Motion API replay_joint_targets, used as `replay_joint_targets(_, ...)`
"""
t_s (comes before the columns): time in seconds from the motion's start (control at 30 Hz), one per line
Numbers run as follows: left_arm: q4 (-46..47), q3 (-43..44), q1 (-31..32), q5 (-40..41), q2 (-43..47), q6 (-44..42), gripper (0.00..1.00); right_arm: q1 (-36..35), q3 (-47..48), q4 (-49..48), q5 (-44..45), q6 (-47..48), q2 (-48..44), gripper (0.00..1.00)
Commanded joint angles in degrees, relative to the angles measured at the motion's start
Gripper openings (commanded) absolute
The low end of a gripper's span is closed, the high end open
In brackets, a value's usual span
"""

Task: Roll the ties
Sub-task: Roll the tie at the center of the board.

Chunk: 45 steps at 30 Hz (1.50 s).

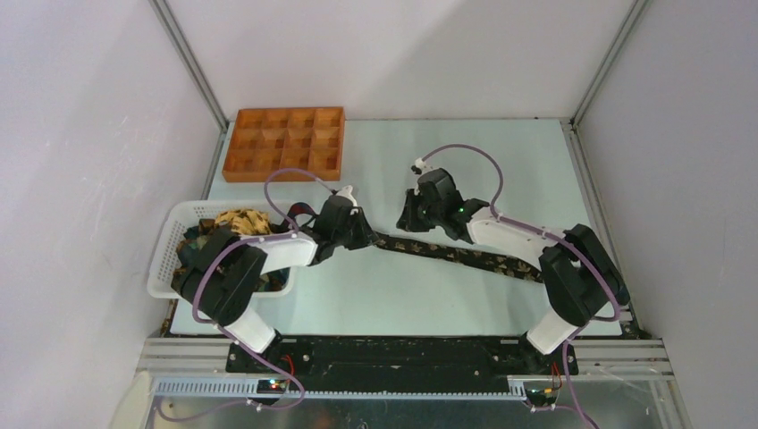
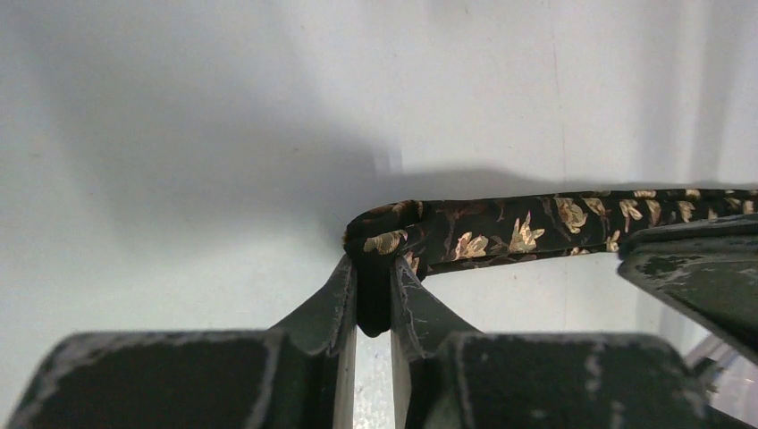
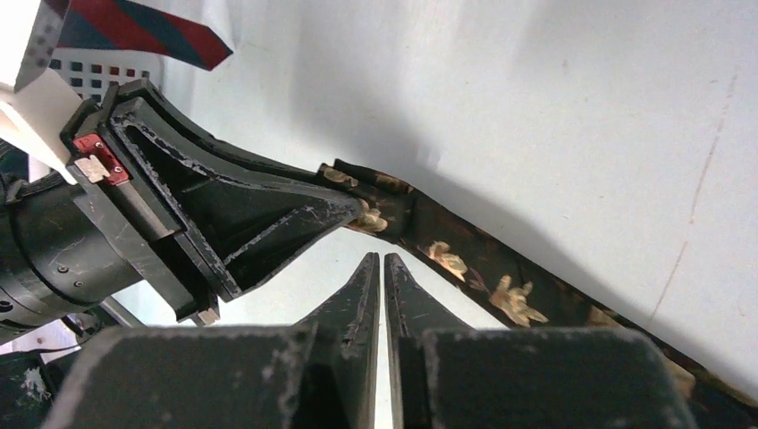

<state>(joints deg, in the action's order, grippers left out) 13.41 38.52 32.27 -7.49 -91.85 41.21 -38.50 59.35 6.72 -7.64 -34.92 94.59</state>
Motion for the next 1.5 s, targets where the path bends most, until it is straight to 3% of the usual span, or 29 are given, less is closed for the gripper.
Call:
replay_joint_targets(0.0,-7.91,4.24,0.94,6.50,3.60,-8.47,0.07,1.57,-1.92,-0.15,1.24,0.77,-2.36,0.08)
replay_joint_targets(0.37,-28.02,17.13,8.72,27.70,1.16,-17.61,0.05,3.66,-5.12,-0.66,0.79,0.42,-3.93,0.09)
replay_joint_targets(0.8,-43.89,33.22,18.23,50.63,-13.25,-23.19,0.00,7.16,-11.32,-0.52,2.04,-2.09,-13.29,0.12)
replay_joint_targets(1.1,-45.32,37.00,20.79,54.98,-18.47,-25.99,0.00,11.98,-14.66,2.94,3.17,-1.18,-23.08,0.14)
replay_joint_targets(1.47,-46.81,39.30,23.78,57.01,-22.74,-27.03,0.00,15.88,-15.49,4.72,2.31,-0.34,-25.91,0.15)
